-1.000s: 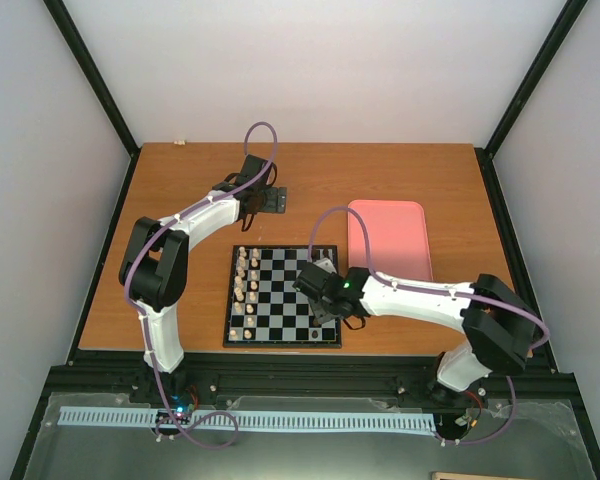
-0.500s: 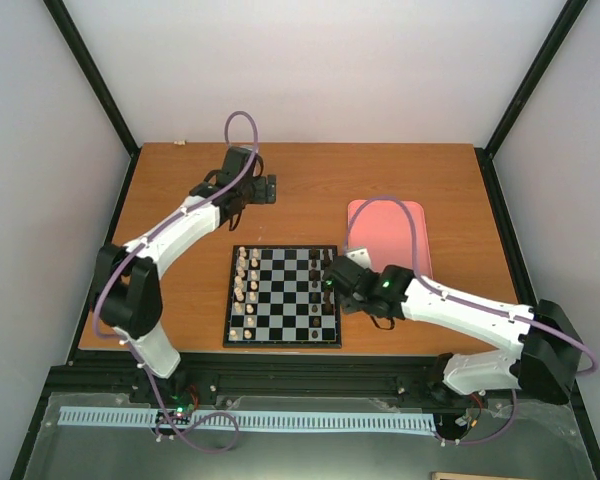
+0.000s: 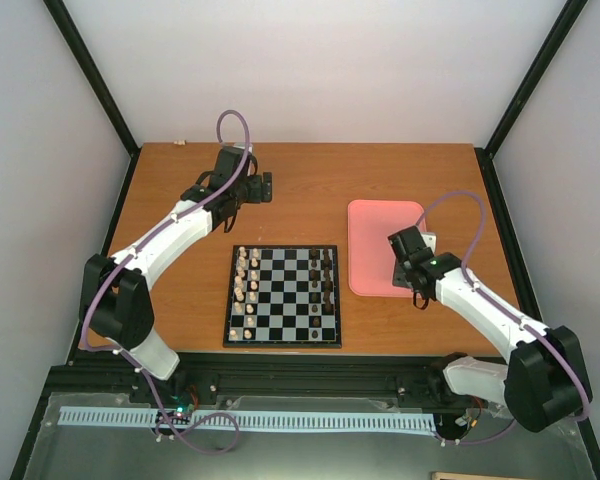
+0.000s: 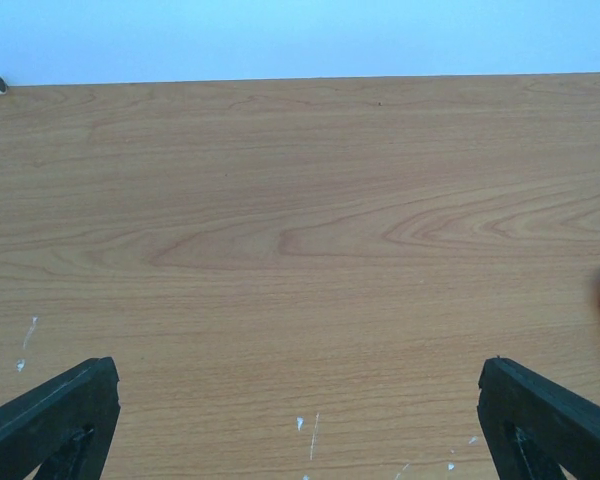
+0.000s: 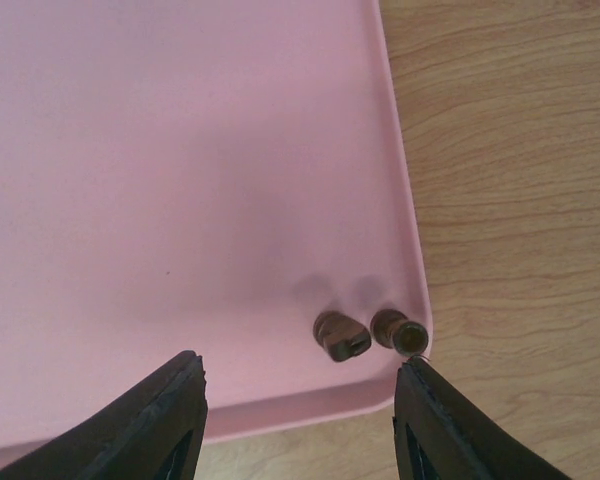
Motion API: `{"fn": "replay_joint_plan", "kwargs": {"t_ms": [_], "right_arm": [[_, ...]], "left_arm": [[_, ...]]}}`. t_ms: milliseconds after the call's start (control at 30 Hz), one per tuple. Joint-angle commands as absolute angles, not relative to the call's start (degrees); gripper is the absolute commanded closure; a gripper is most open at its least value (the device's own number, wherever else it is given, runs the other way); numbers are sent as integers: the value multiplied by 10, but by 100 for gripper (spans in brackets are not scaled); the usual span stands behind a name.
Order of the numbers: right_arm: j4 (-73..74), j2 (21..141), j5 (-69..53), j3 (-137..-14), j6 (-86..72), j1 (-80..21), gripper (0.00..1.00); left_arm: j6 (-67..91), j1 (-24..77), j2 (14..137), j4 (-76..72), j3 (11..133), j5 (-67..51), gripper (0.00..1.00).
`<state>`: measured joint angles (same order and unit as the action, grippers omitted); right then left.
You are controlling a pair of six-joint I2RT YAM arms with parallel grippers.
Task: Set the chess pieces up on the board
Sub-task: Pick up the chess piece from the storage box.
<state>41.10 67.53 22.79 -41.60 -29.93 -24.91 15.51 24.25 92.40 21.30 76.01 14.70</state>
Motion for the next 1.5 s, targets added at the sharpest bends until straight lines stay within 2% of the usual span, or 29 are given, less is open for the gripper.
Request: {"fn": "replay_joint_plan", "kwargs": {"t_ms": [0,767,1100,1367,1467], "right_arm": [[369,690,218,-407,-276,-211,48],[314,761,163,-384,-244,-149,55],[312,787,148,-390,-235,-143,66],[313,784,143,-386,-235,-142,80],[307,772,132,-383,-232,-143,89]], "left_arm": [[164,242,919,210,764,139,0],[161,242,935,206,768,144,0],[161,242,940,204,766,148,0],[161,241,946,202,768,147,0],[162,241,950,203,769,148,0]]}}
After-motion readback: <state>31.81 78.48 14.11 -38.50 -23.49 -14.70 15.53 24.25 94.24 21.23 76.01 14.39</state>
